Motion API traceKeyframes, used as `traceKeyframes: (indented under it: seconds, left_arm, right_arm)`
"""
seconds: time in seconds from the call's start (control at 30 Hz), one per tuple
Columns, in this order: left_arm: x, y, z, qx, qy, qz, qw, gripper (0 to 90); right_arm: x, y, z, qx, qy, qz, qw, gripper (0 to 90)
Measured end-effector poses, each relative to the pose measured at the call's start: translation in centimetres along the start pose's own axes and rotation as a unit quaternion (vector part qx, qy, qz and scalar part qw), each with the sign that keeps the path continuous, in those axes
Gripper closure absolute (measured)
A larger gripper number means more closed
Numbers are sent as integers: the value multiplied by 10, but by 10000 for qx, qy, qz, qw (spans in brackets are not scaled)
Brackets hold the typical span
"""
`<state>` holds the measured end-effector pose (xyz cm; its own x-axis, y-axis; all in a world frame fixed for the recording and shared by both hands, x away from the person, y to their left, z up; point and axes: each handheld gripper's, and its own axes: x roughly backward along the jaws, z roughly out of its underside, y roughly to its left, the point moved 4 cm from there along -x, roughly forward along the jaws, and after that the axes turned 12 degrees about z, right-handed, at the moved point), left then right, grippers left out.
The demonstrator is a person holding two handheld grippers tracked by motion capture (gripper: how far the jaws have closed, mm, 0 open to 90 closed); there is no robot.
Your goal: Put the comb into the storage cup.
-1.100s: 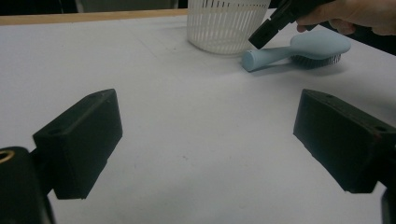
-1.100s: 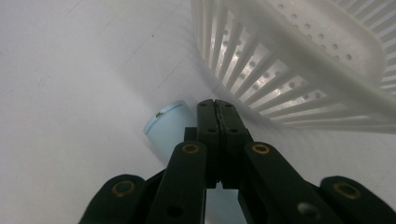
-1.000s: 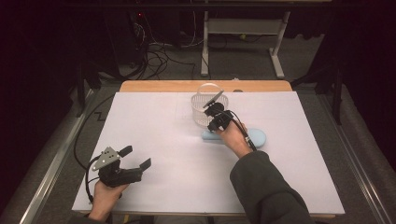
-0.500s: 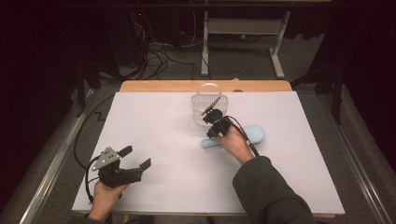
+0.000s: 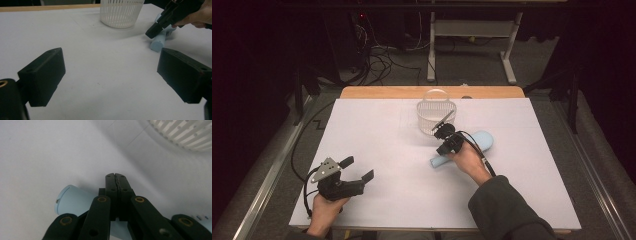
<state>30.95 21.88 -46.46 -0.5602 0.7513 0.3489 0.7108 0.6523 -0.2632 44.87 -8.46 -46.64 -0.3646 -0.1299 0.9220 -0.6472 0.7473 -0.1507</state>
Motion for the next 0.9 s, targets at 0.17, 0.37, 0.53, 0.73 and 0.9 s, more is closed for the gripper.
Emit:
traceKeyframes:
  seconds: [0.17,0.37,0.53,0.73,0.9]
  left_arm:
    - [0,0,0,5,-4,-3,10000,70]
    - [1,0,0,20,-15,-9,10000,70]
    - [0,0,0,12,-8,-5,10000,70]
    - [0,0,0,6,3,-9,10000,70]
    - [0,0,0,1,3,-6,10000,70]
  right_arm:
    - [2,3,5,158,-70,4,9999,900]
    - [6,5,12,239,-62,-8,9997,899]
    - [9,7,20,265,-84,-31,9996,899]
    - [12,8,27,347,-95,-54,9993,899]
    - [15,8,34,413,-94,-51,9991,899]
